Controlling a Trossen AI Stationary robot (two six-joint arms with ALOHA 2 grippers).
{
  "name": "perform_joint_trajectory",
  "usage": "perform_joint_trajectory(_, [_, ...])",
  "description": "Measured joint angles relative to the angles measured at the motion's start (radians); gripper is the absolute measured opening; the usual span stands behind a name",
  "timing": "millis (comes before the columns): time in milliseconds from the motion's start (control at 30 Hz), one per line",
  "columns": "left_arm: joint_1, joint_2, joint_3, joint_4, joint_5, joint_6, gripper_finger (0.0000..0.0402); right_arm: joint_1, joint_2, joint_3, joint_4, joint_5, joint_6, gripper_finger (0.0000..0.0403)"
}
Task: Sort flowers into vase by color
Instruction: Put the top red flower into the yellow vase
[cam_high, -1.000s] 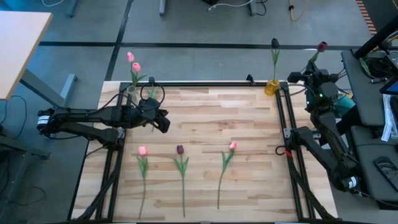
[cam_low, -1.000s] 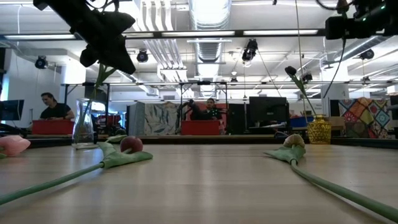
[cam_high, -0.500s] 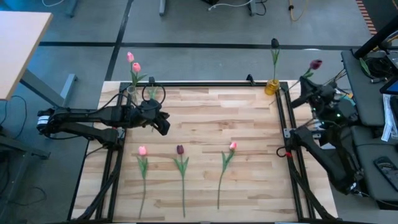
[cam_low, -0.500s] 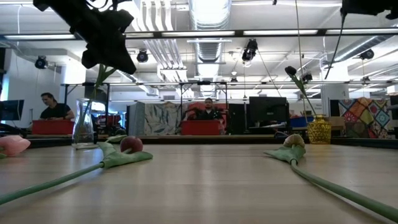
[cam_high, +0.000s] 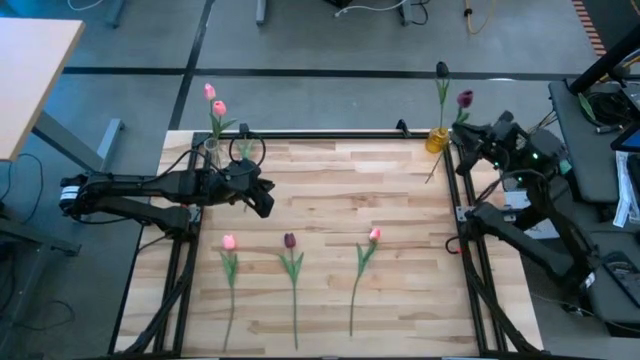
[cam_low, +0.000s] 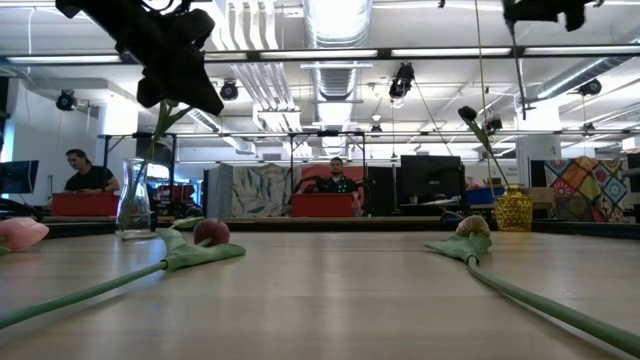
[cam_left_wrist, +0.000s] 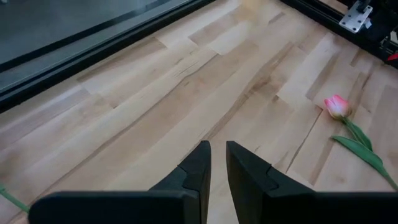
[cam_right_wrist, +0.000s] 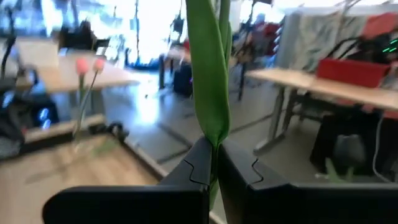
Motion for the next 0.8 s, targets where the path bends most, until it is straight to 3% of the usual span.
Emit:
perform_joint_trajectory(167, [0.0, 0.0, 0.0, 0.001, 0.0, 0.001, 0.0035, 0.112, 0.165, 0.117, -0.09, 0.032, -0.076, 0.0009])
perform_joint_trajectory(300, [0.0, 0.0, 0.0, 0.004, -0.001, 0.018, 0.0035, 0.212, 0.297, 0.212, -0.133, 0.218, -0.183, 0.0009])
perform_joint_trajectory(500, [0.0, 0.0, 0.0, 0.005, -0.025, 0.054, 0.0035, 0.296, 0.482, 0.302, -0.052, 0.581, -0.352, 0.0008])
perform_joint_trajectory(800, [0.0, 0.0, 0.0, 0.004, -0.04, 0.096, 0.0035, 0.278, 0.701, 0.297, 0.224, 0.777, -0.554, 0.0009])
